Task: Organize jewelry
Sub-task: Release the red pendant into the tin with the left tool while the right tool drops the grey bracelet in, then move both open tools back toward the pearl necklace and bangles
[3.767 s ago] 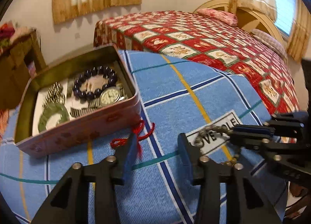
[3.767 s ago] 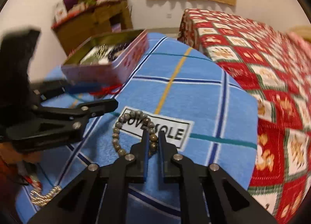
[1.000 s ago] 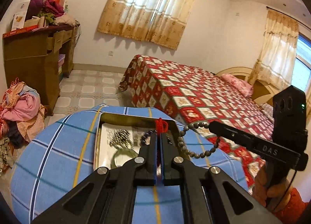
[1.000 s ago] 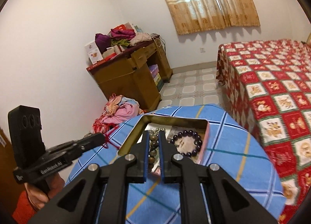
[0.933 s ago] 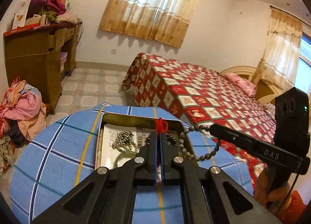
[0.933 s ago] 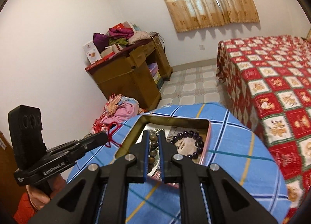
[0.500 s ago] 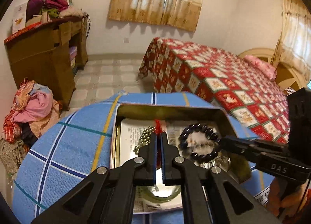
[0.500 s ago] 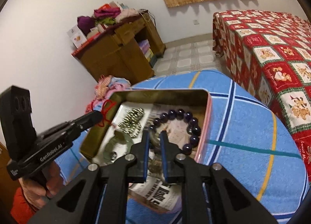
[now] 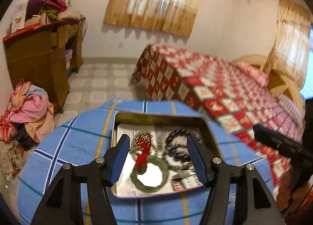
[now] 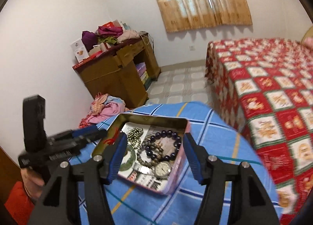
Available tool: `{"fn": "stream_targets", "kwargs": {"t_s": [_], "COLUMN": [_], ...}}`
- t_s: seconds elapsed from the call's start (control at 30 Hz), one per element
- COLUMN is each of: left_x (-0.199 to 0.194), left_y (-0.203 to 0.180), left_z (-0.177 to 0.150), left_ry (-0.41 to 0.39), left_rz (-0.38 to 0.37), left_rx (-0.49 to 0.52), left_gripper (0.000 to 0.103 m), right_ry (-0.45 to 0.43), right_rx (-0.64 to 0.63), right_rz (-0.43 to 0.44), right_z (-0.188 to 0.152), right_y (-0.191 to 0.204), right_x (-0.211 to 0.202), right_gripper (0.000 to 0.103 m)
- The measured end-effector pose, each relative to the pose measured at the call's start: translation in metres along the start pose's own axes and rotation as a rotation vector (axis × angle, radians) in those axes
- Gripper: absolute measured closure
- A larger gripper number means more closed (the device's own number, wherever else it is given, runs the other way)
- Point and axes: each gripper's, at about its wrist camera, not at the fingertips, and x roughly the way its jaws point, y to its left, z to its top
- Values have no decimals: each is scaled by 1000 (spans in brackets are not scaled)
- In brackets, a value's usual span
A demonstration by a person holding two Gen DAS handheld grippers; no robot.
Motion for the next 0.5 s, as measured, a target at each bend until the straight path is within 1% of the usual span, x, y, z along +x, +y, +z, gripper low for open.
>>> {"fn": "stream_targets", "kwargs": {"t_s": [0.07, 0.13, 0.3, 0.5], "left_x": [-19, -27, -35, -60], "left_y": [-4, -9, -21, -27], "left_z": [-2, -5, -27, -58], "left_ry": [-43, -54, -13, -8], "left_rz": [3, 22, 57, 31], "left_rx": [-14, 1, 26, 1], "left_gripper": [36, 35, 35, 35], "right_ry": [-10, -7, 37, 60], "right_rx": [-6, -12, 31, 53], "right_rz": [-13, -37, -52, -38], "right_z": [-6, -14, -34, -55], "right_y": [0, 1, -5, -5], "right_x": [-15, -25, -29, -47], "right_gripper": [39, 39, 39, 39]}}
